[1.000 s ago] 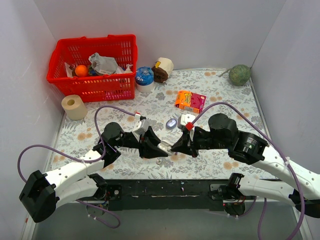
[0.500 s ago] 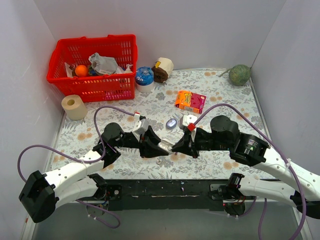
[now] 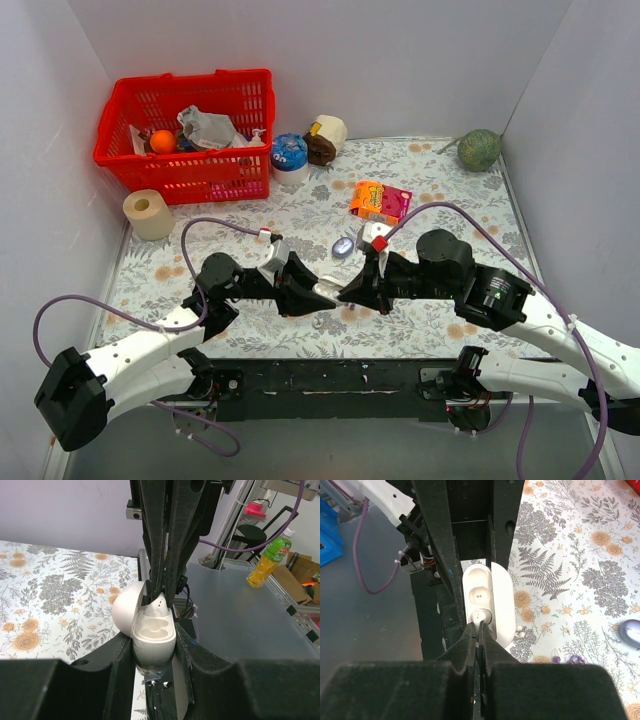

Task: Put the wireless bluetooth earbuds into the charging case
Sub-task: Place the earbud in the charging case, then pick up the earbud from the center of the board.

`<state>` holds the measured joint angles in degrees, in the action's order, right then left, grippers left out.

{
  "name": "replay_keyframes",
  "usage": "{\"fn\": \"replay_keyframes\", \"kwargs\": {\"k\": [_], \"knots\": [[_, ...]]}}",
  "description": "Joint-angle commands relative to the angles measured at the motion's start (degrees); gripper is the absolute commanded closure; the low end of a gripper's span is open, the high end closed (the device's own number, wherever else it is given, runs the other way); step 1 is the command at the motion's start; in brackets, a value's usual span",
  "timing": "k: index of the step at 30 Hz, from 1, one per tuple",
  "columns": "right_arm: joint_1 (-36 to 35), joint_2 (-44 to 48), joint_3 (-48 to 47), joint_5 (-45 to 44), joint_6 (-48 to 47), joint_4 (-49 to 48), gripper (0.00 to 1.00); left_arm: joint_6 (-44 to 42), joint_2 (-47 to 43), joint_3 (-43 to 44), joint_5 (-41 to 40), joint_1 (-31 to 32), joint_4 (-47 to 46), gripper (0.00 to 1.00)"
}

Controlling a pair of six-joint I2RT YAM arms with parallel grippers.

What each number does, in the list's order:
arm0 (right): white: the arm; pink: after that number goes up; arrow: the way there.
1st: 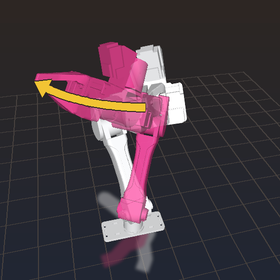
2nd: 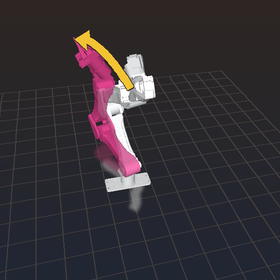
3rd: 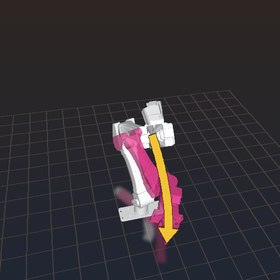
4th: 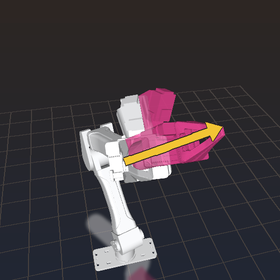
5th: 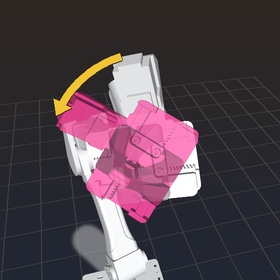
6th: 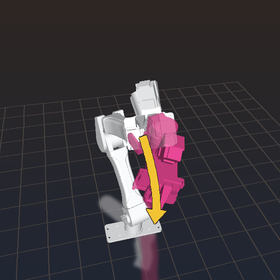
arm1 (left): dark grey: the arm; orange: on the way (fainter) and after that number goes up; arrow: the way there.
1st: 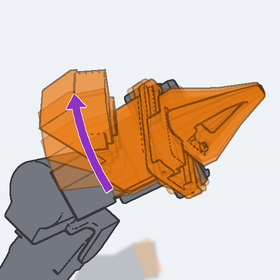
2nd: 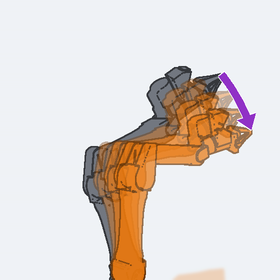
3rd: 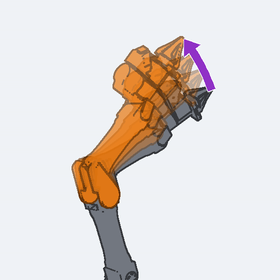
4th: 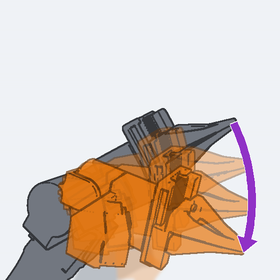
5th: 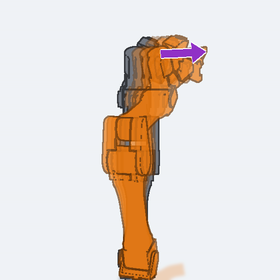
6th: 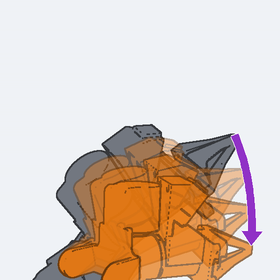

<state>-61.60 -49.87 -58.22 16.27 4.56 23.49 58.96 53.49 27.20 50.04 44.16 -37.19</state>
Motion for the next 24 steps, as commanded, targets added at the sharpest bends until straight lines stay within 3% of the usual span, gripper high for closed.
{"fn": "replay_keyframes", "kwargs": {"k": [1, 5, 10, 15, 19, 24], "knots": [[-0.9, -0.1, 1.3, 1.0, 3.3, -1.6, 0.99, -0.4, -2.3, -0.4, -5.4, 0.1, -5.3, 1.00], [-1.0, 0.5, 0.4, -1.1, 4.1, -1.4, 0.68, -0.9, -2.3, -0.4, -5.3, 0.1, -4.6, 1.00], [-0.9, 1.9, -3.1, -4.9, 5.4, -0.5, 0.50, -1.0, -2.7, -1.1, -5.7, 0.1, -4.1, 1.00], [-0.9, 6.4, -4.1, -16.0, 5.7, -1.9, 0.52, -1.2, -3.6, -0.9, -6.2, 0.1, -1.8, 1.00], [-0.9, 10.8, 4.2, -29.9, 7.0, -2.9, 0.59, -2.6, -6.6, 0.7, -10.6, 0.1, 8.4, 1.00], [-0.7, 4.7, 13.2, -27.3, 10.1, -5.3, 0.63, -1.4, -14.9, -1.0, -15.1, 0.1, 14.8, 1.00]]}}
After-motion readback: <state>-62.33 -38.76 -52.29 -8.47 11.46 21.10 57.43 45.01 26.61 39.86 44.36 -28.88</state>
